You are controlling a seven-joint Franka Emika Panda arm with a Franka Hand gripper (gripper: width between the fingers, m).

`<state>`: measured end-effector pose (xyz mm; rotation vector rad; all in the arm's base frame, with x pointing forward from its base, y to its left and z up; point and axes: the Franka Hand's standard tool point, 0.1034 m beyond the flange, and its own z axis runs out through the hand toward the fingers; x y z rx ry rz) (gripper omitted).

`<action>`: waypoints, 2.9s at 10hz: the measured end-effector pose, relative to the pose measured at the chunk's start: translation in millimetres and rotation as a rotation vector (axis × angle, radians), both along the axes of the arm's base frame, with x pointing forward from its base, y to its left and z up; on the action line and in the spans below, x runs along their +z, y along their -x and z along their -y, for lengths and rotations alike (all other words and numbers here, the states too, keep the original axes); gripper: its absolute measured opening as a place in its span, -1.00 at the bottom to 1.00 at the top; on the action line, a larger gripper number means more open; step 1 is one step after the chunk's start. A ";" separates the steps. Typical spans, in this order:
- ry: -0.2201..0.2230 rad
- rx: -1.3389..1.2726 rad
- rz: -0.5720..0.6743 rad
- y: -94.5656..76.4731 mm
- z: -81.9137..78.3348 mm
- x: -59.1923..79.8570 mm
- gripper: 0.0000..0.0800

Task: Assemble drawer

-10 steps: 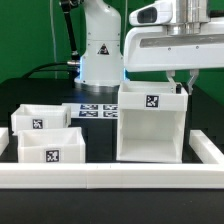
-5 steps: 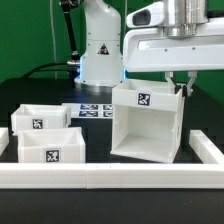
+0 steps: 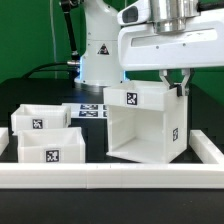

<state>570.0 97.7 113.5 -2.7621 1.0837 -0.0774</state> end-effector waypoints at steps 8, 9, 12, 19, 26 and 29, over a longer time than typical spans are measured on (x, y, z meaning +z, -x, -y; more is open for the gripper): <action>-0.135 -0.531 -0.074 -4.7 6.4 -2.3 -0.90; -0.148 -0.585 -0.085 -4.5 4.6 -2.1 -0.90; -0.164 -0.653 -0.102 -4.7 1.7 -2.6 -0.90; -0.203 -0.654 -0.089 -64.3 -4.3 -1.3 -0.90; -0.205 -0.657 -0.117 -67.7 -8.3 -4.4 -0.28; -0.180 -0.510 -0.104 -49.5 -0.8 5.8 0.49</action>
Offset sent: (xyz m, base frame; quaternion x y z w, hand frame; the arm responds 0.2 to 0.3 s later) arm -0.0020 -0.0137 -0.0147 -0.0009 -0.0011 0.2857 0.9583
